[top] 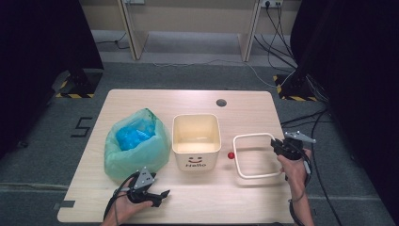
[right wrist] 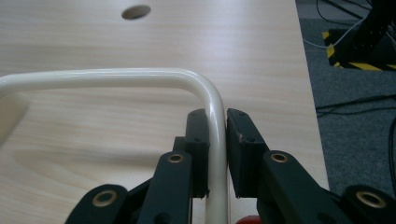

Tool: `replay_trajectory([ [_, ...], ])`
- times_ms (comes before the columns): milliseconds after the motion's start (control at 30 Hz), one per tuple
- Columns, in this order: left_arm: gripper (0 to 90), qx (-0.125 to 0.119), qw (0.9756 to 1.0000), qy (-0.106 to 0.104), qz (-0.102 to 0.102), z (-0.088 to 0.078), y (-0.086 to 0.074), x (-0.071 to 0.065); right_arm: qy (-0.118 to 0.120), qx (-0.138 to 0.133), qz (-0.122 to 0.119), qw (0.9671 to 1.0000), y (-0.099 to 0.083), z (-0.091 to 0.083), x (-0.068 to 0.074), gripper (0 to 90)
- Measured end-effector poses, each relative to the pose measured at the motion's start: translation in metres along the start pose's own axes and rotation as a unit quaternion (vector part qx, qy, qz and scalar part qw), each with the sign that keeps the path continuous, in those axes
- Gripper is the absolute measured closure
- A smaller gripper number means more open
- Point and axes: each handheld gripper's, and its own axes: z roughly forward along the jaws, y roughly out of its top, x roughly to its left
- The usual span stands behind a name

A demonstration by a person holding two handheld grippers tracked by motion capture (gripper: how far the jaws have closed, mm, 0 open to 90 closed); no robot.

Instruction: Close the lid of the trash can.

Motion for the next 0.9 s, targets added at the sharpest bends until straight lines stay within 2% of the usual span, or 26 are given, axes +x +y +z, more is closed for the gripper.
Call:
replay_trajectory([
  [100,15.9,-0.026,0.9997,0.001,0.0,-0.006,0.009,-0.003,0.007,-0.014,-0.006,0.9999,0.012,-0.01,0.002,79.5],
  [200,16.0,-0.053,0.9984,-0.003,-0.015,-0.012,0.017,-0.006,0.003,-0.026,-0.017,0.9995,0.024,-0.021,0.004,79.4],
  [367,15.9,-0.068,0.9975,-0.01,-0.012,-0.015,0.03,-0.01,0.022,-0.046,-0.019,0.9985,0.048,-0.033,0.011,79.4],
  [533,15.9,-0.08,0.9964,-0.018,-0.02,-0.018,0.041,-0.011,0.042,-0.062,-0.033,0.9966,0.073,-0.037,0.029,79.4],
  [800,15.9,-0.105,0.9943,-0.01,-0.015,-0.024,0.061,-0.01,0.081,-0.083,-0.042,0.9924,0.105,-0.035,0.06,79.4],
  [900,15.9,-0.117,0.993,-0.007,-0.016,-0.025,0.069,-0.011,0.1,-0.084,-0.044,0.9905,0.114,-0.031,0.076,79.4],
])
